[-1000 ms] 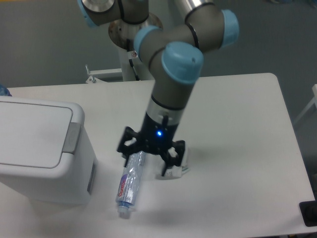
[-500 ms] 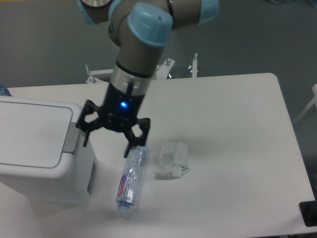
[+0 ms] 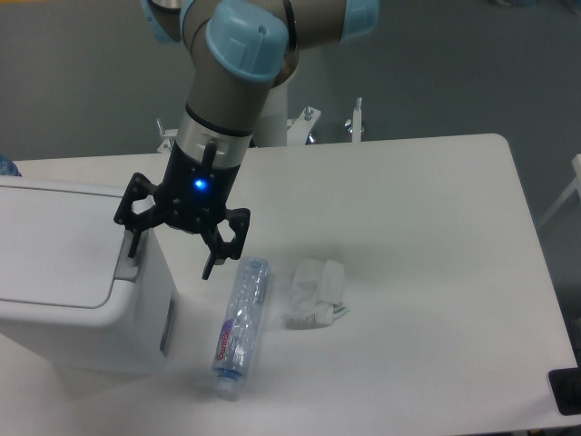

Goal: Open the trash can
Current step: 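Push the lid edge with the gripper to swing the lid open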

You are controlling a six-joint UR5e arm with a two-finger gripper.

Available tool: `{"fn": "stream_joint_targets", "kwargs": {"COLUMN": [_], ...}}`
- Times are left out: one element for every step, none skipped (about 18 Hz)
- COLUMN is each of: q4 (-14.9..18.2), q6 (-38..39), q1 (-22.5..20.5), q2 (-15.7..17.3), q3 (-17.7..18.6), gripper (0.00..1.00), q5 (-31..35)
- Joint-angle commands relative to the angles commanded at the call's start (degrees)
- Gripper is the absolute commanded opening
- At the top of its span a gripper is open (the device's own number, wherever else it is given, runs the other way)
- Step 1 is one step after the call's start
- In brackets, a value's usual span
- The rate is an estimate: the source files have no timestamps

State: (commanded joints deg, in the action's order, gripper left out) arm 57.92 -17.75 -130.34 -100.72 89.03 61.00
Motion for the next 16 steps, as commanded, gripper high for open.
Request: {"fn": "stream_joint_targets", "kwargs": {"q4": [-0.18, -0.35, -0.44, -0.44, -0.44, -0.44, -0.44, -0.44, -0.53, -0.44, -0.44, -0.44, -0.44, -0.44, -0.36, -0.36], "q6": [0.00, 0.09, 0.09, 0.09, 0.09, 0.09, 0.09, 0.09, 0.09, 0.09, 0.09, 0.09, 0.18, 0.18, 0.18, 0.18], "q1": [0.00, 0.00, 0.17, 0.18, 0.18, 0.26, 0.26, 0.26, 0.26, 0.26, 0.18, 0.18, 0.26, 0.18, 0.26, 0.26], "q2": [-0.17, -0.44, -0.53, -0.61, -0.62, -0.62, -0.62, -0.62, -0.62, -0.62, -0.62, -0.53, -0.53, -0.44, -0.44, -0.35], "q3": [0.00, 0.00, 0.00, 0.00, 0.00, 0.09, 0.17, 0.35, 0.35, 0.35, 0.35, 0.35, 0.35, 0.26, 0.26, 0.26], "gripper": [1.00, 1.00, 1.00, 1.00, 1.00, 1.00, 1.00, 1.00, 1.00, 1.00, 1.00, 1.00, 1.00, 1.00, 1.00, 1.00], "q5": [0.09, 0.09, 0.17, 0.18, 0.18, 0.18, 0.18, 0.18, 0.18, 0.18, 0.18, 0.18, 0.18, 0.26, 0.35, 0.44]}}
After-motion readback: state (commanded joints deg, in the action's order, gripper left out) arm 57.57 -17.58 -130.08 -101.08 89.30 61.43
